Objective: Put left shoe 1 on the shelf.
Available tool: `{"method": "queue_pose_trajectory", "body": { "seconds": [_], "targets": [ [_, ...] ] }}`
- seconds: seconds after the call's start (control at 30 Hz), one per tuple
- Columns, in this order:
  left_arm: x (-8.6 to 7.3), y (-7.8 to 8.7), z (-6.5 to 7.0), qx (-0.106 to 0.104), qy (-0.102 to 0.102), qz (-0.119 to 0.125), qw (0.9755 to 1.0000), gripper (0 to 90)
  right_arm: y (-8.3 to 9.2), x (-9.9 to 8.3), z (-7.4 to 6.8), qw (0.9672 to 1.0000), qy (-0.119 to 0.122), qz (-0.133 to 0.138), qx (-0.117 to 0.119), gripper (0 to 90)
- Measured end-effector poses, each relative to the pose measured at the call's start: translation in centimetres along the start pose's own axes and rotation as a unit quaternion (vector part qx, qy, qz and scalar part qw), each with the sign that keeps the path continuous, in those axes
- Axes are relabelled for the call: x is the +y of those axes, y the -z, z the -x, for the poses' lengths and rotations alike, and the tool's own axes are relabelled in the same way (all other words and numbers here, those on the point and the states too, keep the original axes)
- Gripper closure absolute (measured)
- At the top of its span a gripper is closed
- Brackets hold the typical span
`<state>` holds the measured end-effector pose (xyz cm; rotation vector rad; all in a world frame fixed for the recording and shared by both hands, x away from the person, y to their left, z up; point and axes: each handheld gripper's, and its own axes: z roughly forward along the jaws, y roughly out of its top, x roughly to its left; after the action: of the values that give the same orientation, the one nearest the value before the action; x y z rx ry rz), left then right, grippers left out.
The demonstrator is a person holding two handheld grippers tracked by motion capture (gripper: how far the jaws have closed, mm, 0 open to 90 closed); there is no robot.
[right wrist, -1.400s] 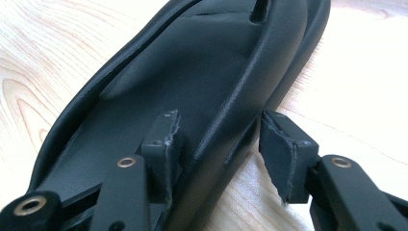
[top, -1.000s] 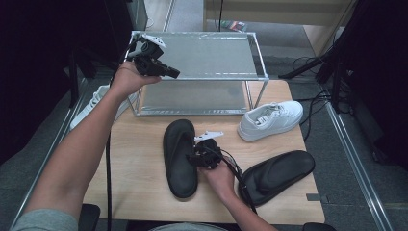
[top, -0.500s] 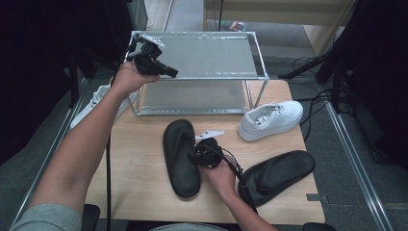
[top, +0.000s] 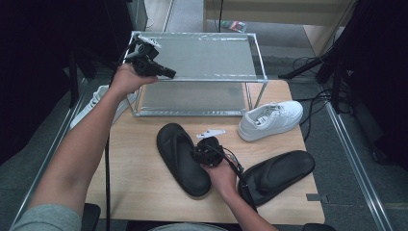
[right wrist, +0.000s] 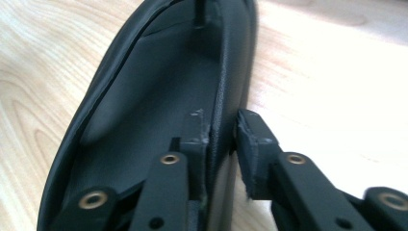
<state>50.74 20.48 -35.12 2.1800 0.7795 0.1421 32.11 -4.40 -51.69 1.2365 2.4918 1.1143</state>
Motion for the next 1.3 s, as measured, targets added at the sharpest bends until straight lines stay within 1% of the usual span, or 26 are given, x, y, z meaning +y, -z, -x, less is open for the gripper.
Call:
{"method": "queue_pose_trajectory", "body": {
  "seconds": [0.03, 0.1, 0.2, 0.3, 0.4, 0.43, 0.47, 0.57, 0.6, 0.63, 0.67, 0.7, 0.77, 0.8, 0.83, 0.9, 0.93, 0.97, 1.0, 1.03, 1.07, 1.13, 1.17, 1.2, 1.23, 1.3],
  "targets": [
    [0.1, 0.0, 0.2, 0.008, -0.005, -0.003, 1.0, 90.0, 0.1, 0.1, 0.0, 1.0, 0.001, 0.004, -0.007, 81.5],
    [0.0, 0.0, 0.3, 0.011, -0.004, -0.002, 0.9999, 90.0, 0.1, 0.2, 0.1, 1.0, -0.001, 0.007, -0.007, 83.6],
    [-0.2, 0.0, 0.3, 0.009, 0.009, 0.005, 0.9999, 90.0, 0.2, 0.7, 0.4, 0.9999, -0.015, 0.004, 0.005, 83.3],
    [-0.2, 0.0, 0.0, 0.0, 0.019, 0.007, 0.9998, 90.0, 0.5, 1.6, 0.5, 0.9998, -0.013, 0.012, -0.007, 83.8],
    [-0.2, 0.0, 0.1, 0.003, 0.016, 0.006, 0.9999, 90.0, 0.7, 2.3, 1.1, 0.9996, -0.022, 0.016, -0.003, 83.9],
    [-0.2, 0.0, 0.1, 0.003, 0.017, 0.004, 0.9998, 90.0, 0.6, 3.0, 1.9, 0.9996, -0.023, 0.014, -0.009, 83.9],
    [-0.2, 0.0, 0.1, 0.003, 0.017, 0.004, 0.9998, 90.0, 0.6, 3.0, 1.9, 0.9996, -0.023, 0.014, -0.009, 83.9],
    [-0.1, 0.0, 0.2, 0.005, 0.015, 0.004, 0.9999, 89.9, 0.5, 4.2, 2.9, 0.9991, -0.019, 0.017, -0.033, 83.8],
    [-0.1, 0.0, 0.1, 0.003, 0.023, 0.002, 0.9997, 90.0, 0.4, 4.9, 3.6, 0.9987, -0.018, 0.02, -0.043, 83.8],
    [-0.1, 0.0, 0.0, 0.0, 0.029, 0.002, 0.9996, 89.9, 0.3, 5.3, 3.9, 0.9986, -0.021, 0.022, -0.044, 83.7],
    [-0.1, 0.0, 0.0, 0.0, 0.029, 0.002, 0.9996, 89.9, 0.3, 5.3, 3.9, 0.9986, -0.021, 0.022, -0.044, 83.7],
    [-0.1, 0.0, 0.0, -0.001, 0.026, 0.001, 0.9997, 89.9, 0.2, 5.6, 4.3, 0.9983, -0.027, 0.025, -0.045, 83.4],
    [0.0, 0.0, 0.1, 0.003, 0.02, -0.003, 0.9998, 90.0, 0.0, 6.2, 5.0, 0.9972, -0.048, 0.037, -0.044, 83.4],
    [0.1, -0.1, 0.1, 0.005, 0.017, -0.007, 0.9998, 89.9, -0.3, 6.7, 5.7, 0.996, -0.064, 0.042, -0.046, 83.5],
    [0.2, -0.1, 0.2, 0.006, 0.012, -0.008, 0.9999, 89.9, -0.5, 7.0, 6.0, 0.9954, -0.069, 0.045, -0.05, 83.6],
    [0.2, -0.1, 0.2, 0.01, 0.008, -0.01, 0.9999, 89.9, -0.9, 7.5, 6.4, 0.9947, -0.069, 0.046, -0.061, 83.5],
    [0.3, -0.1, 0.3, 0.014, 0.002, -0.014, 0.9998, 89.9, -1.3, 7.8, 6.7, 0.994, -0.072, 0.045, -0.069, 83.5],
    [0.3, -0.1, 0.3, 0.014, 0.002, -0.014, 0.9998, 90.0, -1.3, 7.8, 6.7, 0.994, -0.072, 0.045, -0.069, 83.5],
    [0.3, -0.1, 0.3, 0.014, 0.002, -0.014, 0.9998, 90.0, -1.8, 8.2, 7.3, 0.9928, -0.073, 0.047, -0.083, 83.5],
    [0.3, -0.1, 0.3, 0.013, 0.003, -0.014, 0.9998, 90.0, -2.1, 8.3, 7.5, 0.9918, -0.08, 0.047, -0.088, 83.5],
    [0.3, -0.1, 0.3, 0.012, 0.007, -0.012, 0.9998, 89.9, -2.3, 8.4, 7.8, 0.9909, -0.087, 0.047, -0.091, 83.5],
    [0.2, -0.1, 0.3, 0.01, 0.007, -0.01, 0.9999, 90.0, -2.5, 8.6, 7.9, 0.9903, -0.088, 0.046, -0.097, 83.5],
    [0.2, -0.1, 0.2, 0.008, 0.008, -0.008, 0.9999, 89.9, -2.9, 8.9, 8.2, 0.9886, -0.092, 0.05, -0.109, 83.4],
    [0.1, -0.1, 0.2, 0.009, 0.007, -0.007, 0.9999, 89.9, -2.9, 8.9, 8.2, 0.9886, -0.092, 0.05, -0.109, 83.4],
    [0.1, -0.1, 0.2, 0.009, 0.005, -0.007, 0.9999, 89.9, -3.3, 9.1, 8.5, 0.9871, -0.101, 0.051, -0.114, 83.3],
    [0.1, -0.1, 0.2, 0.01, 0.005, -0.008, 0.9999, 90.0, -3.5, 9.2, 8.5, 0.987, -0.101, 0.052, -0.114, 83.3]
  ]
}}
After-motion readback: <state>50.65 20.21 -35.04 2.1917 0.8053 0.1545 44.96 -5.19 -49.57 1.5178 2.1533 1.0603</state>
